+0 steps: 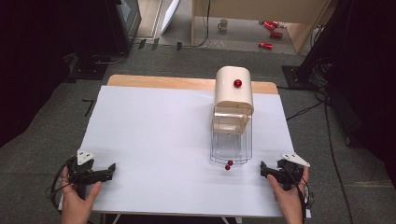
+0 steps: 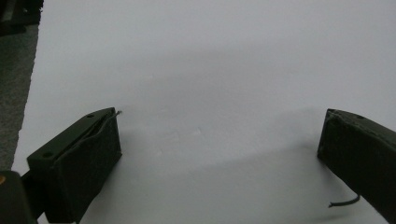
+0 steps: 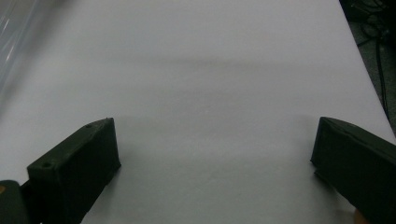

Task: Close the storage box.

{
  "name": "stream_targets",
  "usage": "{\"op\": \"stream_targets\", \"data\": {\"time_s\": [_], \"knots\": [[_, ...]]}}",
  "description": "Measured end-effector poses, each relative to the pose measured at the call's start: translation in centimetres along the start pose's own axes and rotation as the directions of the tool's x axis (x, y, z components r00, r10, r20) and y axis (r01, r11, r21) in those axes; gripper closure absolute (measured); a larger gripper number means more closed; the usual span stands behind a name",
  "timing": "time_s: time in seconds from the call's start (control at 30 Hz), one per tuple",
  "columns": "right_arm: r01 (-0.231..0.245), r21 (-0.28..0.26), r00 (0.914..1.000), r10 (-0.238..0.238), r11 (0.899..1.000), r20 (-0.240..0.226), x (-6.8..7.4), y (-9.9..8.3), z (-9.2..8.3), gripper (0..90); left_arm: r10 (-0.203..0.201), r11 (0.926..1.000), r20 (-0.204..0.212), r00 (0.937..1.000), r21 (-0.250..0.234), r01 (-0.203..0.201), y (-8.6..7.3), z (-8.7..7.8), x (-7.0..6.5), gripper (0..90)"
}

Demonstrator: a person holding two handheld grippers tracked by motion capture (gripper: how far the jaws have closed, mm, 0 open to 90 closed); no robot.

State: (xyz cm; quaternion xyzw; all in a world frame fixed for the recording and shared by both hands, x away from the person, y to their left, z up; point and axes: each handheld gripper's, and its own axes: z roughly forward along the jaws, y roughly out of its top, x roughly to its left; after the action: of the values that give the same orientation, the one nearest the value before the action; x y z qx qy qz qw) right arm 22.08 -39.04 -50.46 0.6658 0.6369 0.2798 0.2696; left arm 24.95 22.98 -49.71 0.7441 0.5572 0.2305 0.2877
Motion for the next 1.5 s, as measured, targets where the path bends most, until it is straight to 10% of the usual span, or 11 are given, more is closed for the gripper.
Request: {"op": "stream_targets", "data": {"time_s": [0.5,1.5], "knots": [[-0.010,-0.053,0.9998,0.009,0.999,-0.015,0.3,0.0,-0.9,16.8,0.001,1.0000,-0.001,1.0000,-0.001,-0.001,0.0,0.0,0.0,0.0],[0.071,-0.148,0.9835,-0.094,0.986,-0.154,8.6,0.1,-6.7,22.9,0.003,1.0000,-0.002,1.0000,0.000,-0.003,0.0,0.0,0.0,0.0]]}}
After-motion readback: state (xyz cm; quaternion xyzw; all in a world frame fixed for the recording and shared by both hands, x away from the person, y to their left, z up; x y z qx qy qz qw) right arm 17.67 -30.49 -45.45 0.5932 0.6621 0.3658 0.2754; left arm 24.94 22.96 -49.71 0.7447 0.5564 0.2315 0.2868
